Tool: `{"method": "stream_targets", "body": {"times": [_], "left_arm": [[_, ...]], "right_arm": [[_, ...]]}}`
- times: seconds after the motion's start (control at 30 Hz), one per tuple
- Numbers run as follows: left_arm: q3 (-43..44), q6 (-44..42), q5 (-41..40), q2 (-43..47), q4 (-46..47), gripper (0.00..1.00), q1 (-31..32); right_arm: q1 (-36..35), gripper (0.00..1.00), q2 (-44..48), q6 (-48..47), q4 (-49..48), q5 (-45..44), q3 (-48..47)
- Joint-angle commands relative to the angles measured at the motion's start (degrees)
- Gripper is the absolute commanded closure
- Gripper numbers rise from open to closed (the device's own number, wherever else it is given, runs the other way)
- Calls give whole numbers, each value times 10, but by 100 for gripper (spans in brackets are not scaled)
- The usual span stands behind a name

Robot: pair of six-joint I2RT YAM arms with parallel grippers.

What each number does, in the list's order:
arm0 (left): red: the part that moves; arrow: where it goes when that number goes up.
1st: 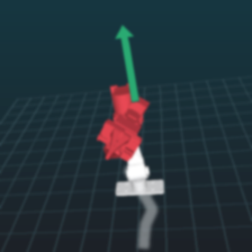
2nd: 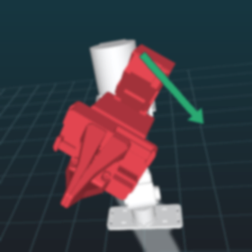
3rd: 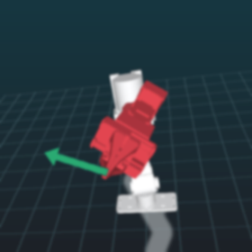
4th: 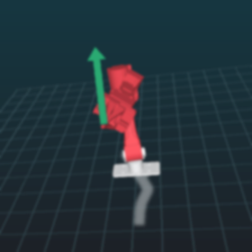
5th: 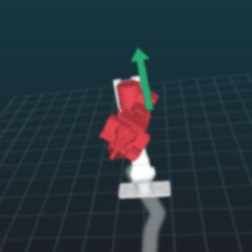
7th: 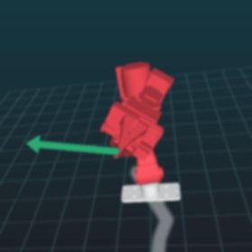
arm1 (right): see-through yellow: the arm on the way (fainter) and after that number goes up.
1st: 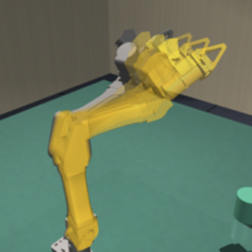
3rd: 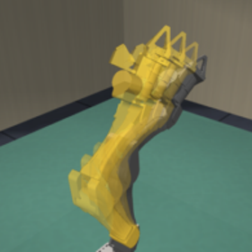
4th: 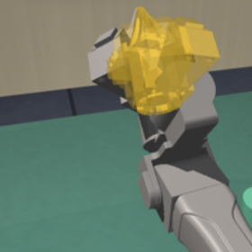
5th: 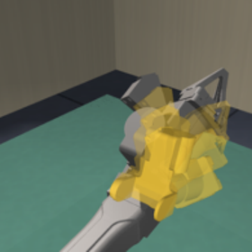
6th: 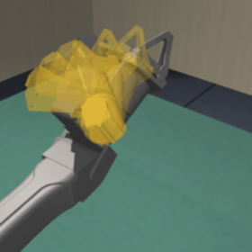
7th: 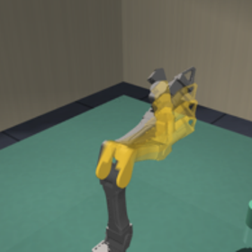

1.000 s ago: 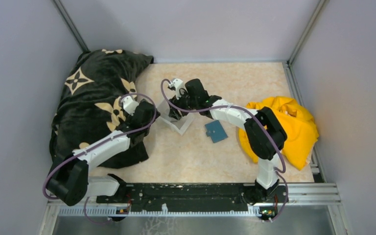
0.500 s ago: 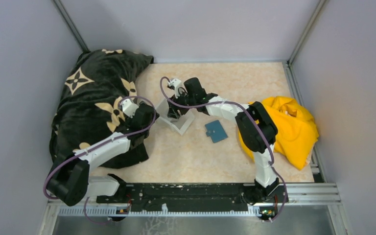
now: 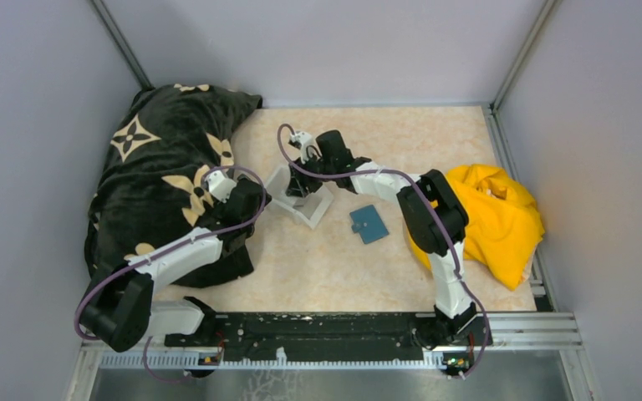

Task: Put the credit cards into the card holder
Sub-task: Pick up the credit card from the storage box.

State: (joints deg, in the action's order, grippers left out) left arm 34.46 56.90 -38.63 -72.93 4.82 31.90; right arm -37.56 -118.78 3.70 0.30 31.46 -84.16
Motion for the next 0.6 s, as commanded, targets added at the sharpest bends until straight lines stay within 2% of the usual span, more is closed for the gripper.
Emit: {"method": "stream_targets", "body": {"times": [0.0, 0.17, 0.33, 0.57], "left_arm": [[-8, -7, -10, 11, 14, 30, 4], [-7, -7, -7, 10, 15, 30, 4], [-4, -8, -3, 9, 14, 30, 4], [0, -9, 0, 9, 12, 30, 4]], "right_arm": [[2, 54, 1, 23, -32, 26, -24], [1, 56, 18, 30, -33, 28, -23], [0, 65, 24, 30, -20, 33, -31], [-5, 71, 42, 11, -7, 7, -29]]}}
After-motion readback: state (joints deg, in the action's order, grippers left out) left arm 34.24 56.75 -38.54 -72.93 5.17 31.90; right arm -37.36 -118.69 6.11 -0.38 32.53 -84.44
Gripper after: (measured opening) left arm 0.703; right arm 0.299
